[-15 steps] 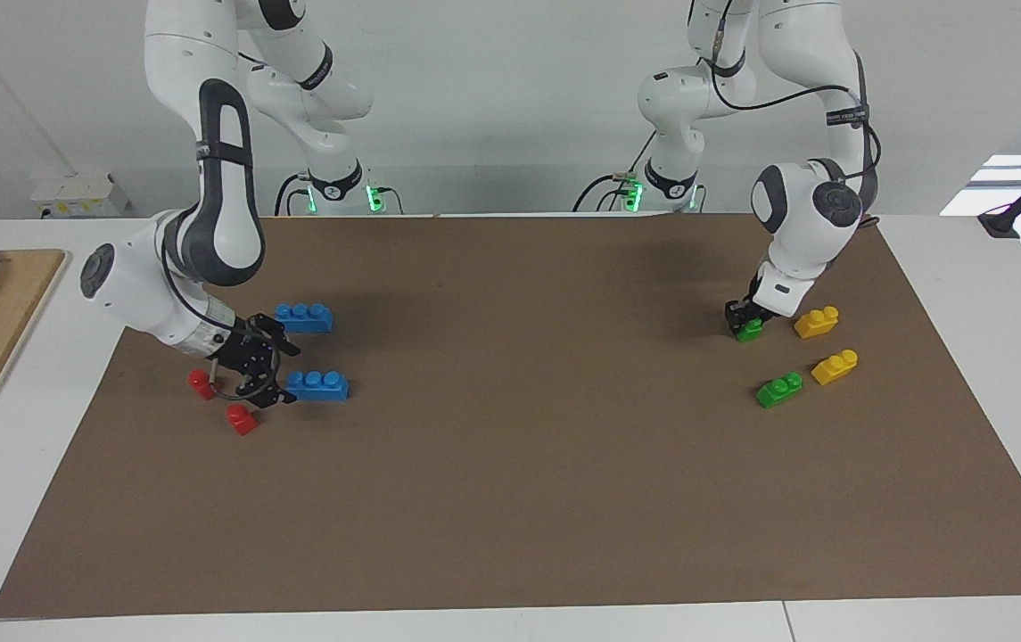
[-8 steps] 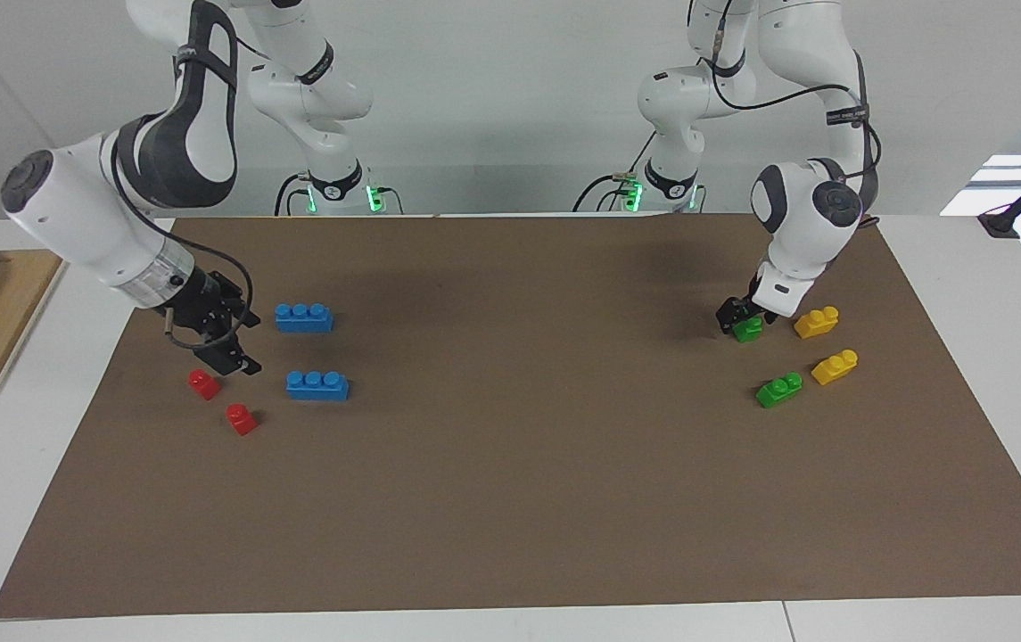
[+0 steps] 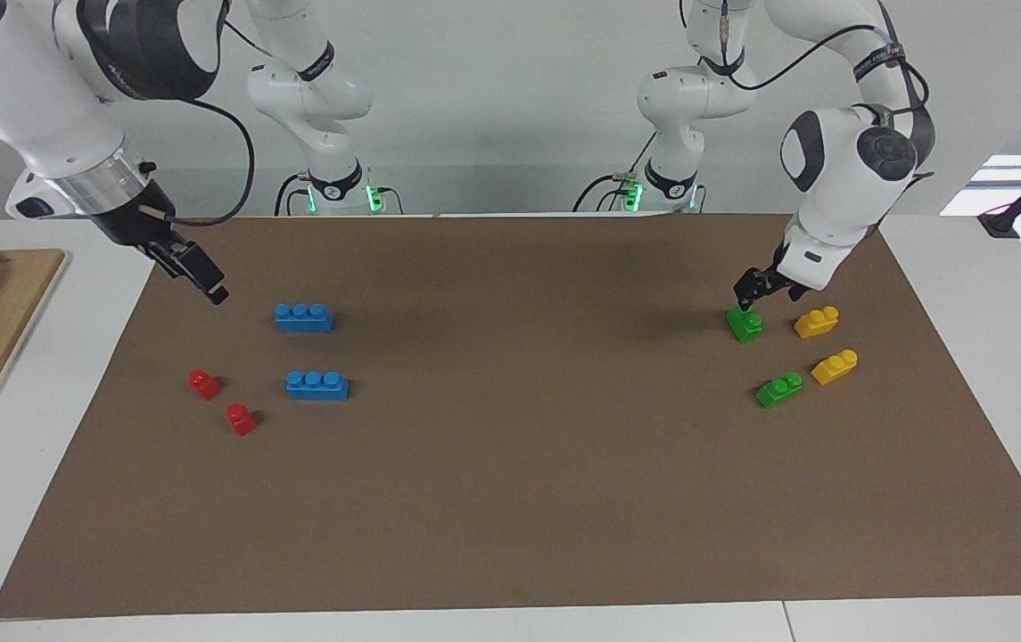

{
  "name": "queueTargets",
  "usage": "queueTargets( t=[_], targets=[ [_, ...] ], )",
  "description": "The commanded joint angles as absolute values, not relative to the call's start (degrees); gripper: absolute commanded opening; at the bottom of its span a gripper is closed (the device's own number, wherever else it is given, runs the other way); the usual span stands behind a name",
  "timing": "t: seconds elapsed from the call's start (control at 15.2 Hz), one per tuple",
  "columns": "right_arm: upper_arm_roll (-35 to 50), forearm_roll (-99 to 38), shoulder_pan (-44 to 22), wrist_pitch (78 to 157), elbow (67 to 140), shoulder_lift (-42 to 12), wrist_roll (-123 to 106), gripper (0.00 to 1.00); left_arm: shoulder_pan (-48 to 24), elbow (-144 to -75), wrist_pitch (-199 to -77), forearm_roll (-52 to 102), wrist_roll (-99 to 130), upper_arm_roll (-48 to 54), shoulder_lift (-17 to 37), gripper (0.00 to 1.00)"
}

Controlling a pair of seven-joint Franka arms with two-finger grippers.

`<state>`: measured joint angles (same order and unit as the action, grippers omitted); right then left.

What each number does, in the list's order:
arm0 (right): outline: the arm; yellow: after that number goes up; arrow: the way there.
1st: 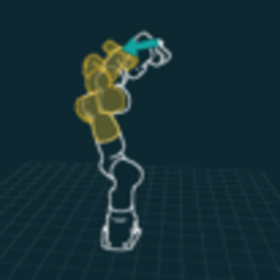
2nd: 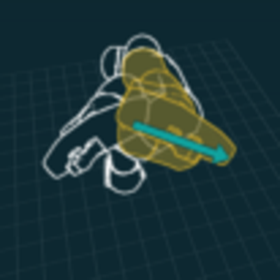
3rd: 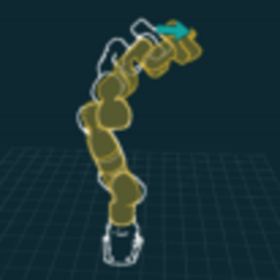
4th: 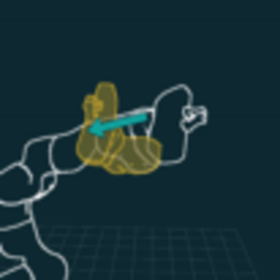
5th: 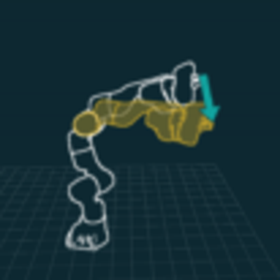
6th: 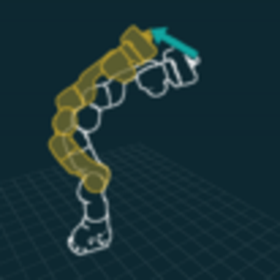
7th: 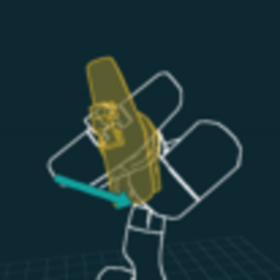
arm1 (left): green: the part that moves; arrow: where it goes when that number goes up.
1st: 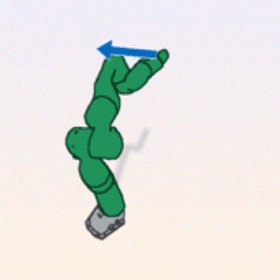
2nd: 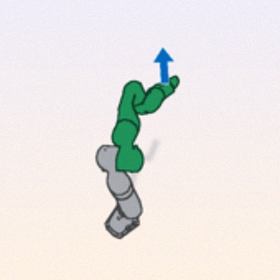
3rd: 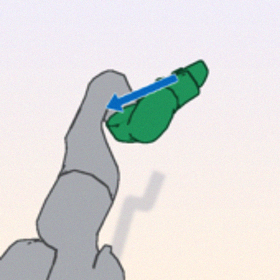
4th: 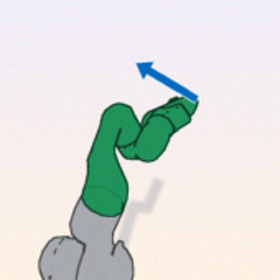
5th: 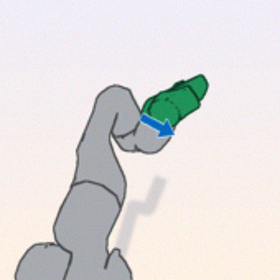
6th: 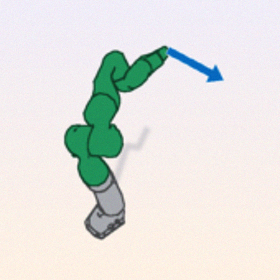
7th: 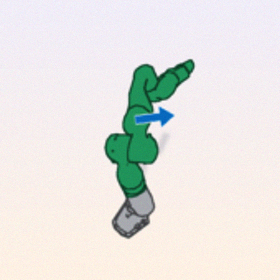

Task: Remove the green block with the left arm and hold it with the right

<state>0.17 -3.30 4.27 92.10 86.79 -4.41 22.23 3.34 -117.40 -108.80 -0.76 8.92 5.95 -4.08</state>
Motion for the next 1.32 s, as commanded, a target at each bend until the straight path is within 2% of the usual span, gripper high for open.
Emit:
queueTargets(
  t=[0.0, 0.26, 0.46, 0.66, 0.86, 1.12, 1.25],
  targets=[
    [1.14, 1.23, 3.78, 90.36, 86.92, -1.76, 8.39, 1.0, 3.43, -115.05, -103.63, 0.09, 8.7, 5.36, -8.16, 1.0],
    [1.14, 1.49, 3.78, 88.25, 86.75, -0.53, 2.03, 1.0, 3.16, -106.72, -94.59, 0.09, 8.7, 5.36, -8.0, 1.0],
    [1.14, 1.58, 3.78, 87.98, 87.45, -0.18, 2.11, 1.0, 3.87, -104.34, -93.25, 0.09, 8.61, 5.01, -7.91, 1.0],
    [1.14, 1.58, 3.78, 88.07, 88.15, 0.17, 2.28, 1.0, 3.69, -99.25, -90.45, 0.09, 8.44, 5.01, -5.72, 1.0],
    [1.23, 1.58, 3.78, 88.5, 89.56, 0.88, 2.29, 1.0, 3.69, -91.86, -86.84, 0.0, 8.44, 5.01, -1.33, 1.0],
    [1.14, 1.49, 3.87, 88.42, 90.0, 0.97, 2.37, 1.0, 3.25, -89.57, -83.94, -0.17, 8.44, 5.45, 1.66, 1.0],
    [1.14, 1.41, 3.95, 88.5, 90.09, 1.23, 2.55, 1.0, 3.25, -84.66, -81.06, -0.17, 8.44, 5.54, 4.99, 1.0]
  ],
)
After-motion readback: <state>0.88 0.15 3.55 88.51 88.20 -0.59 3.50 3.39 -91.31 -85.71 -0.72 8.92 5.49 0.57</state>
